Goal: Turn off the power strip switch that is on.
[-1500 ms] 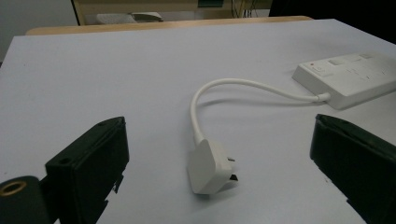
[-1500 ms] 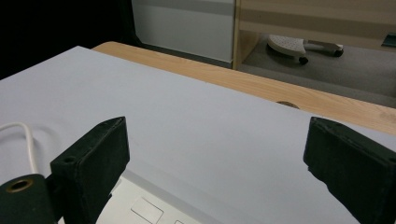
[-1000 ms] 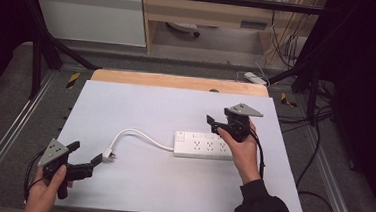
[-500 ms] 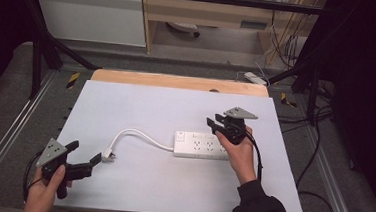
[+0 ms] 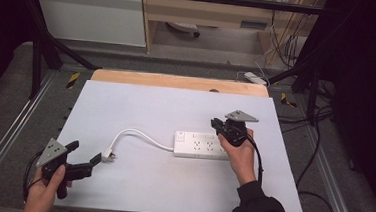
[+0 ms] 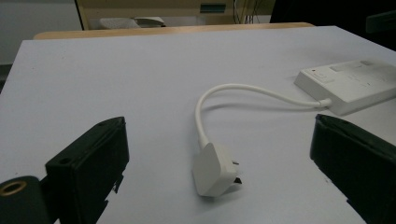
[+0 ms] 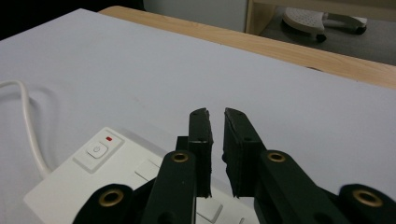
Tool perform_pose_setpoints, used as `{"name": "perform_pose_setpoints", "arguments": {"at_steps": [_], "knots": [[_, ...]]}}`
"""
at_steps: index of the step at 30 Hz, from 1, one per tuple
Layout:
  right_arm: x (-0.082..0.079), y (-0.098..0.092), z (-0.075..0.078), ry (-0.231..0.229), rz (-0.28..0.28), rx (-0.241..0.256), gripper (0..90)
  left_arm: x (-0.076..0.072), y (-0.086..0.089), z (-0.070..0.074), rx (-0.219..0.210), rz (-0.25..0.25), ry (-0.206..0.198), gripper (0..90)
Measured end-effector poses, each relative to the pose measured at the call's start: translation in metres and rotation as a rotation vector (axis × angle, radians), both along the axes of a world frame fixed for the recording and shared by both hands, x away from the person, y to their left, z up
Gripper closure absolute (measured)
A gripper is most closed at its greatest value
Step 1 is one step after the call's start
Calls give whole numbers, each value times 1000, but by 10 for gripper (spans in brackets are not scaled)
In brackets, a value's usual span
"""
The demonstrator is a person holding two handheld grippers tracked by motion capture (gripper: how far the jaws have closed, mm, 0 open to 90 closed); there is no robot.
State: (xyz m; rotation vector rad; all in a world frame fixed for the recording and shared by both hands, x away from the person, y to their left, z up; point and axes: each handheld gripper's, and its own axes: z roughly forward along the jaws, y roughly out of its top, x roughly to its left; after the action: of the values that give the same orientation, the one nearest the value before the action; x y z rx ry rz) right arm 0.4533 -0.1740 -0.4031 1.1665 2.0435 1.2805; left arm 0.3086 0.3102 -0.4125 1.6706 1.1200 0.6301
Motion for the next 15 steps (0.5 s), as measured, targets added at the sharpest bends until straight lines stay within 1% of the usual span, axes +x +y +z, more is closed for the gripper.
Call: {"name": "perform_pose_setpoints", "arguments": {"at_steps": [3, 10, 15], "knots": [[0, 0, -2, 1, 1, -13, 850, 0, 0, 0, 0, 0, -1, 45], [-1, 2, -6, -1, -4, -25, 893, 0, 0, 1, -1, -3, -4, 45], [-1, 1, -9, 7, -8, -29, 900, -1, 0, 1, -3, -2, -5, 45]]}}
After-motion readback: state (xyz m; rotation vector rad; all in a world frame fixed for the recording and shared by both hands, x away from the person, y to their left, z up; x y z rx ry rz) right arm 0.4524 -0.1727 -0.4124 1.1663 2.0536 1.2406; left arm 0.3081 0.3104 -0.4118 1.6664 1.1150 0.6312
